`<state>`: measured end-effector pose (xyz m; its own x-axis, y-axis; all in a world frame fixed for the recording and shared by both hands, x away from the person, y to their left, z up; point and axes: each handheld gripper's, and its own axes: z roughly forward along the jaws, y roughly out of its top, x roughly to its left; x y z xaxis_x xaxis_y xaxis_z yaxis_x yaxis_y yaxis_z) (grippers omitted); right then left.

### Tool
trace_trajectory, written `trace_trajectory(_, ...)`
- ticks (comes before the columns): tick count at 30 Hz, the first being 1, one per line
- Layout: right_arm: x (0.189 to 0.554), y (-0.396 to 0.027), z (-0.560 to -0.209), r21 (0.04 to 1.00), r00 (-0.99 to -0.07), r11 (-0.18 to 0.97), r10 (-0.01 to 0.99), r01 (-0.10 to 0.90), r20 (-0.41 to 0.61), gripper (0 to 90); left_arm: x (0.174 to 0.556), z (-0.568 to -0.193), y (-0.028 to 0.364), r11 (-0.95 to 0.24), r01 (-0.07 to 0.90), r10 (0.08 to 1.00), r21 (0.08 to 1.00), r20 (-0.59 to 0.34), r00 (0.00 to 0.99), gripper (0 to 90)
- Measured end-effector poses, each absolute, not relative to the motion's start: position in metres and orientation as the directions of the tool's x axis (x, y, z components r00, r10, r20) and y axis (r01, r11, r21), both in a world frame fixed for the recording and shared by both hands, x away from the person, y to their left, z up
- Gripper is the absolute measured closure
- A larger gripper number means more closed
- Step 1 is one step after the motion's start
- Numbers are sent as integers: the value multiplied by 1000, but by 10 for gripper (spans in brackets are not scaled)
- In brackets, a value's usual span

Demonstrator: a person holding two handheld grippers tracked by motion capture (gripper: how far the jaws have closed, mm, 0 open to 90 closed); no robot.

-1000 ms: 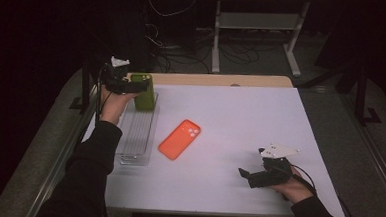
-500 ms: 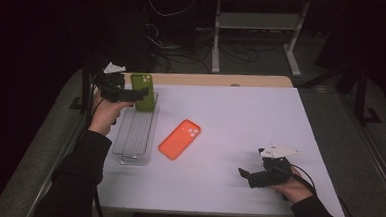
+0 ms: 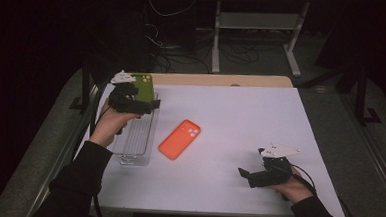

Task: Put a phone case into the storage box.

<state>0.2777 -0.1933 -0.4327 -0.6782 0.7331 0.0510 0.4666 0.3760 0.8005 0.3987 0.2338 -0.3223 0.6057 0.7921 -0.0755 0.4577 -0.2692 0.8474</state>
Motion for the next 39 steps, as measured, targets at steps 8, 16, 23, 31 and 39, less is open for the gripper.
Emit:
trace_trajectory(8,276,-193,-432,800,-685,376,726,468,59,5,381,-339,209,-307,474,746,825,-100,658,0)
trace_trajectory(16,273,-191,-432,801,-695,381,716,461,59,5,373,-354,188,-344,472,705,811,-109,701,5)
trace_trajectory(23,273,-193,-432,802,-693,386,719,455,48,6,370,-367,170,-390,457,681,799,-84,728,116)
trace_trajectory(31,273,-194,-432,803,-696,389,717,452,45,6,366,-379,156,-448,470,671,760,-61,739,364)
trace_trajectory(39,272,-192,-432,800,-700,389,713,456,52,6,366,-388,151,-454,515,710,727,-54,702,667)
